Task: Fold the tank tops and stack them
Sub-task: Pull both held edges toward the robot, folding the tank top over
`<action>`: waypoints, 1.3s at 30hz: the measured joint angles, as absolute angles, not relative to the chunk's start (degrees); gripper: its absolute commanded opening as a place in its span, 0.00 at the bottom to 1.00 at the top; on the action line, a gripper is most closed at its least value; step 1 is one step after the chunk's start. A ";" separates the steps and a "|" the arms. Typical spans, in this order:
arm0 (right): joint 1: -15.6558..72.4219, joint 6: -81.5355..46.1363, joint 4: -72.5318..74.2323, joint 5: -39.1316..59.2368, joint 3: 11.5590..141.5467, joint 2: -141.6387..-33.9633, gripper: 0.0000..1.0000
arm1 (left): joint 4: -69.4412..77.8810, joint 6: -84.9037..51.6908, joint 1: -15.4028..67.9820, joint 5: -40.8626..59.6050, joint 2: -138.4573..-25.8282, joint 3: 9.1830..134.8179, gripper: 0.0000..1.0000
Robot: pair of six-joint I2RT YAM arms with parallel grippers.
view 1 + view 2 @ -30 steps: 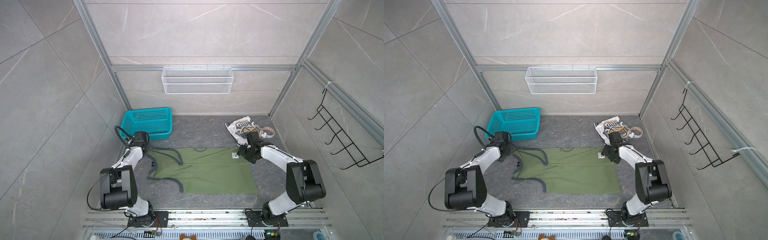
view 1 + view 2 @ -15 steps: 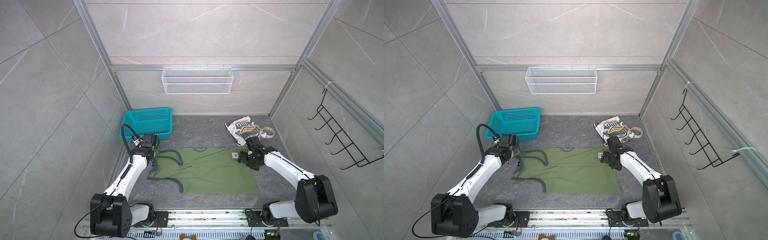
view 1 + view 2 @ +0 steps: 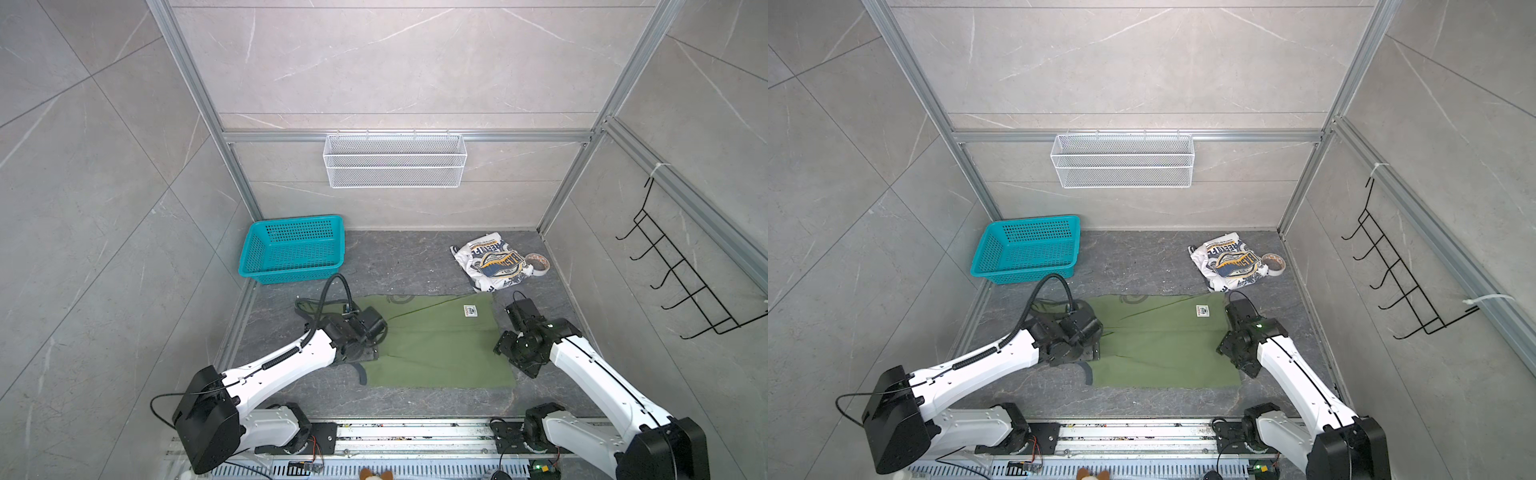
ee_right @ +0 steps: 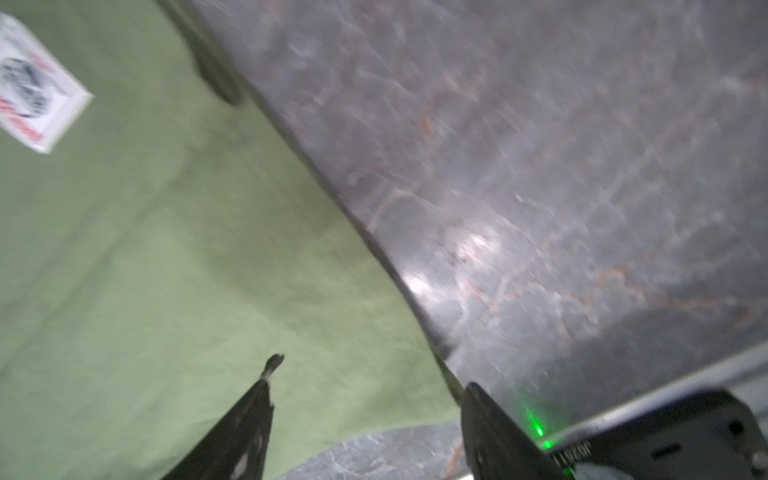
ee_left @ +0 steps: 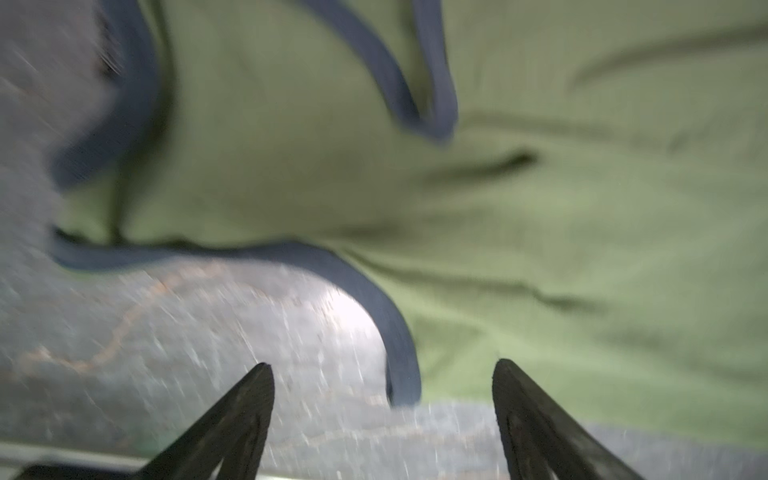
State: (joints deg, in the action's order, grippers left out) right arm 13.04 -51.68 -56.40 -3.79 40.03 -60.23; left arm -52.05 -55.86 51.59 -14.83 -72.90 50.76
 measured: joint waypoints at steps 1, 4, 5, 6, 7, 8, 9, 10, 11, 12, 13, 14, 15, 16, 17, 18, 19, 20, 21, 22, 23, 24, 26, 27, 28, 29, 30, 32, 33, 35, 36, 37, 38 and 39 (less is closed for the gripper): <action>13.15 -52.86 -57.10 -3.79 39.59 -59.61 0.70 | -52.27 -57.04 52.95 -14.22 -73.30 50.28 0.82; 13.56 -55.77 -58.06 -3.62 38.09 -58.15 0.68 | -52.14 -60.03 56.49 -12.29 -74.13 48.80 0.81; 13.72 -56.73 -58.28 -3.38 37.41 -57.87 0.67 | -52.10 -60.64 57.25 -11.68 -74.37 48.42 0.80; 13.93 -57.63 -58.39 -3.11 36.69 -57.71 0.66 | -51.96 -61.47 58.15 -11.22 -74.83 47.99 0.78; 14.13 -58.50 -58.33 -2.74 35.86 -57.67 0.65 | -51.81 -62.15 58.85 -10.50 -75.35 47.62 0.77; 14.33 -59.22 -58.26 -2.22 35.05 -57.67 0.65 | -51.48 -62.57 59.35 -10.07 -75.75 47.29 0.76; 14.55 -59.92 -58.24 -1.83 34.28 -57.67 0.64 | -51.00 -63.11 59.86 -9.65 -76.09 46.85 0.74; 14.85 -60.66 -58.24 -1.50 33.50 -57.69 0.63 | -50.54 -63.64 60.23 -8.97 -76.31 46.35 0.73; 15.14 -61.21 -58.22 -1.08 32.88 -57.76 0.62 | -50.22 -63.94 60.45 -8.54 -76.36 45.98 0.72; 15.38 -61.76 -58.08 -0.84 32.45 -57.87 0.62 | -49.69 -64.45 60.64 -8.21 -76.40 45.47 0.70; 15.59 -62.22 -57.93 -0.62 32.03 -58.02 0.61 | -49.25 -64.90 60.86 -7.90 -76.40 45.12 0.69; 15.77 -62.57 -57.65 -0.62 31.73 -58.13 0.60 | -48.84 -65.17 60.95 -7.51 -76.44 44.82 0.67; 15.88 -63.02 -57.19 -0.43 31.31 -58.19 0.59 | -48.45 -65.41 61.10 -7.25 -76.58 44.58 0.66; 15.94 -63.35 -56.90 -0.38 30.96 -58.28 0.59 | -48.16 -65.60 61.14 -7.05 -76.84 44.49 0.66; 16.03 -63.53 -56.60 -0.30 30.68 -58.41 0.58 | -47.86 -65.78 61.14 -6.96 -77.21 44.42 0.66; 16.14 -63.61 -56.29 -0.21 30.33 -58.65 0.57 | -47.46 -65.84 61.14 -6.92 -77.78 44.38 0.66; 16.23 -63.72 -56.05 -0.19 30.17 -58.94 0.57 | -47.07 -65.87 61.14 -6.92 -78.32 44.34 0.66; 16.32 -63.77 -55.75 -0.19 30.04 -59.20 0.56 | -46.61 -65.89 61.14 -6.92 -78.94 44.25 0.66; 16.40 -63.86 -55.53 -0.19 29.98 -59.33 0.56 | -46.11 -65.87 61.14 -6.94 -79.35 44.21 0.66; 16.49 -63.92 -55.42 -0.21 29.98 -59.42 0.54 | -45.63 -65.87 61.14 -6.98 -79.88 44.18 0.66; 16.49 -63.92 -55.35 -0.23 29.98 -59.42 0.54 | -45.10 -65.87 61.14 -7.16 -80.29 44.16 0.67; 16.51 -63.94 -55.27 -0.25 29.98 -59.42 0.52 | -44.60 -65.84 61.10 -7.35 -80.58 44.16 0.68; 16.51 -63.94 -55.20 -0.27 29.98 -59.42 0.48 | -42.98 -65.76 60.60 -7.35 -80.97 44.07 0.68; 16.56 -63.99 -55.20 -0.30 29.98 -59.42 0.47 | -41.63 -65.65 59.99 -7.27 -81.10 43.66 0.68; 16.60 -63.99 -55.18 -0.40 29.98 -59.46 0.45 | -40.49 -65.52 59.16 -7.25 -81.17 43.16 0.67; 16.62 -63.99 -55.16 -0.49 29.98 -59.51 0.42 | -39.92 -65.39 58.61 -7.29 -81.28 42.85 0.67; 16.69 -63.92 -55.07 -0.56 29.98 -59.59 0.37 | -39.35 -65.23 57.98 -7.31 -81.47 42.50 0.65; 16.78 -64.01 -54.70 -0.69 29.98 -59.81 0.33 | -38.89 -64.97 57.06 -7.25 -82.26 42.39 0.61; 16.78 -63.94 -54.43 -0.73 30.00 -60.03 0.33 | -38.54 -64.90 56.82 -7.18 -82.74 42.39 0.60; 16.82 -63.90 -54.06 -0.73 30.00 -60.58 0.27 | -38.11 -64.84 56.73 -6.85 -83.72 42.44 0.54; 16.82 -63.94 -53.95 -0.84 30.00 -60.84 0.22 | -37.91 -64.73 56.73 -6.74 -83.79 42.54 0.50; 16.82 -63.72 -53.89 -0.95 30.00 -61.04 0.19 | -37.69 -64.69 56.73 -6.74 -83.85 42.54 0.49; 16.82 -63.61 -53.82 -1.08 30.00 -61.14 0.16 | -37.54 -64.64 56.73 -6.74 -83.88 42.57 0.47; 16.84 -63.53 -53.74 -1.17 30.00 -61.23 0.14 | -37.43 -64.53 56.73 -6.74 -83.88 42.57 0.44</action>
State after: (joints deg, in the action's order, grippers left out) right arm 16.84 -63.53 -53.74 -1.17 30.00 -61.23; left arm -37.43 -64.53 56.73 -6.74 -83.88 42.57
